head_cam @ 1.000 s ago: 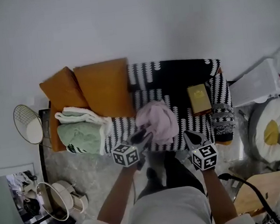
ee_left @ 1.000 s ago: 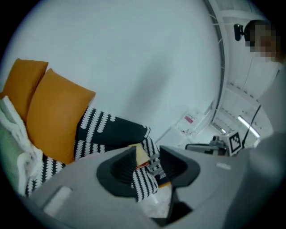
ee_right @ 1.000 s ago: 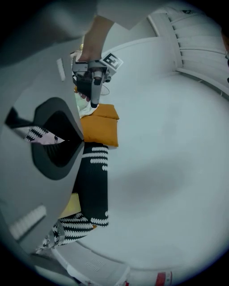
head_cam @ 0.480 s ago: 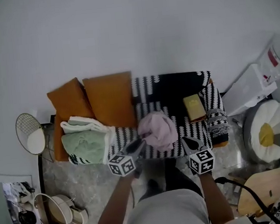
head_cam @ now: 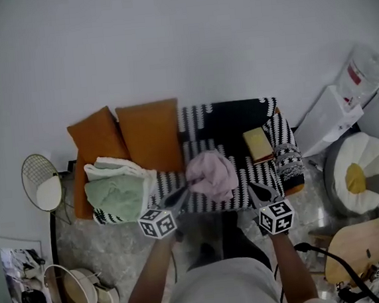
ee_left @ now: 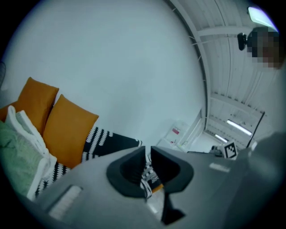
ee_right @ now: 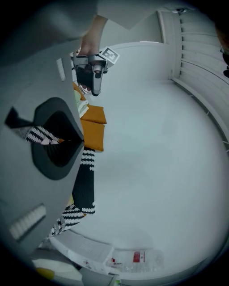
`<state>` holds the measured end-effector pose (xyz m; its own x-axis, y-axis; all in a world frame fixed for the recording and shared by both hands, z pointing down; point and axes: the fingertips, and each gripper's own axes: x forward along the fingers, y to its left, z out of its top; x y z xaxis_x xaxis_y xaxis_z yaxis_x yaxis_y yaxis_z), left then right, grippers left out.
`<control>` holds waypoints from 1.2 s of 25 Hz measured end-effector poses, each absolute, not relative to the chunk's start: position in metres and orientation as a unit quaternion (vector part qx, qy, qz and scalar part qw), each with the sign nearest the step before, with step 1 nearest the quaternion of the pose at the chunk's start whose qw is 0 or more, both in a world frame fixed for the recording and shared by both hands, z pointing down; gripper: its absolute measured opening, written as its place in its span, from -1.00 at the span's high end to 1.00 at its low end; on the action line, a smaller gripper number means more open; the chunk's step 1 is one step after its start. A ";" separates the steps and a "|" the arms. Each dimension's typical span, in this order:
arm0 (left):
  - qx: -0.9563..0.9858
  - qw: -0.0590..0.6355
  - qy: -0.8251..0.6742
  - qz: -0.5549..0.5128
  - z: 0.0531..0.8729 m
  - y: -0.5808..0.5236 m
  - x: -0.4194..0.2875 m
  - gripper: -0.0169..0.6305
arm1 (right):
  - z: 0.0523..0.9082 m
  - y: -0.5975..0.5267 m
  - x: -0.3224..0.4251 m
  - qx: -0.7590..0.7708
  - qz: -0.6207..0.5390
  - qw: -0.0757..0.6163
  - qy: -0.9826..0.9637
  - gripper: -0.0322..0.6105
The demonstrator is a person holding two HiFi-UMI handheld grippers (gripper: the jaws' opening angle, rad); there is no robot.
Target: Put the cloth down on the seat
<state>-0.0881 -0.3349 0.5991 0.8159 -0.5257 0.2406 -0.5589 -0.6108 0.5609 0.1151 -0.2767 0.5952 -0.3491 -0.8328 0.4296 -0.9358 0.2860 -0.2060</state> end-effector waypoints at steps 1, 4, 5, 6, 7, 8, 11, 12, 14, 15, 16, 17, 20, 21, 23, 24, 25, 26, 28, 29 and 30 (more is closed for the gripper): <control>0.896 0.325 -0.301 0.021 0.596 -0.328 -0.091 0.87 | 0.594 -0.269 0.116 0.561 0.217 0.116 -0.791 0.89; 0.897 0.319 -0.307 0.014 0.588 -0.317 -0.097 0.92 | 0.594 -0.250 0.120 0.566 0.220 0.112 -0.786 0.89; 0.897 0.317 -0.309 0.014 0.587 -0.313 -0.099 0.94 | 0.594 -0.244 0.120 0.567 0.223 0.113 -0.785 0.89; 0.897 0.316 -0.310 0.013 0.587 -0.308 -0.100 0.94 | 0.594 -0.237 0.121 0.567 0.225 0.113 -0.784 0.89; 0.897 0.316 -0.309 0.013 0.585 -0.304 -0.099 0.95 | 0.593 -0.232 0.122 0.568 0.226 0.113 -0.784 0.89; 0.898 0.314 -0.309 0.012 0.584 -0.299 -0.098 0.95 | 0.591 -0.228 0.123 0.568 0.225 0.112 -0.784 0.89; 0.902 0.294 -0.315 0.020 0.576 -0.282 -0.092 0.95 | 0.578 -0.214 0.129 0.565 0.219 0.106 -0.789 0.89; 0.904 0.284 -0.318 0.025 0.574 -0.277 -0.089 0.95 | 0.574 -0.210 0.132 0.562 0.216 0.103 -0.791 0.89; 0.908 0.266 -0.322 0.030 0.570 -0.269 -0.081 0.95 | 0.567 -0.206 0.138 0.559 0.209 0.101 -0.796 0.89; 0.910 0.259 -0.322 0.030 0.568 -0.266 -0.076 0.95 | 0.564 -0.204 0.143 0.558 0.205 0.100 -0.798 0.89; 0.912 0.252 -0.323 0.029 0.566 -0.262 -0.071 0.95 | 0.562 -0.202 0.147 0.556 0.203 0.099 -0.800 0.89; 0.913 0.246 -0.325 0.029 0.564 -0.257 -0.066 0.95 | 0.560 -0.200 0.152 0.554 0.202 0.098 -0.801 0.89; 0.913 0.222 -0.339 0.035 0.557 -0.242 -0.052 0.95 | 0.556 -0.190 0.167 0.548 0.197 0.097 -0.807 0.89; 0.913 0.214 -0.346 0.035 0.554 -0.238 -0.048 0.95 | 0.554 -0.187 0.173 0.547 0.195 0.097 -0.808 0.89; 0.912 0.205 -0.355 0.030 0.546 -0.227 -0.040 0.95 | 0.551 -0.181 0.183 0.545 0.190 0.095 -0.811 0.89; 0.912 0.201 -0.357 0.028 0.543 -0.222 -0.035 0.95 | 0.548 -0.177 0.188 0.544 0.188 0.093 -0.813 0.89; 0.912 0.196 -0.358 0.029 0.540 -0.216 -0.031 0.95 | 0.545 -0.174 0.192 0.542 0.186 0.091 -0.815 0.89; 0.912 0.192 -0.360 0.032 0.538 -0.211 -0.027 0.95 | 0.542 -0.170 0.196 0.539 0.184 0.089 -0.817 0.89; 0.913 0.184 -0.362 0.043 0.537 -0.201 -0.021 0.95 | 0.538 -0.163 0.204 0.535 0.182 0.090 -0.820 0.89; 0.913 0.180 -0.363 0.048 0.536 -0.196 -0.018 0.95 | 0.536 -0.159 0.207 0.534 0.182 0.090 -0.820 0.89; 0.914 0.175 -0.363 0.053 0.535 -0.191 -0.016 0.95 | 0.534 -0.155 0.210 0.534 0.182 0.090 -0.821 0.89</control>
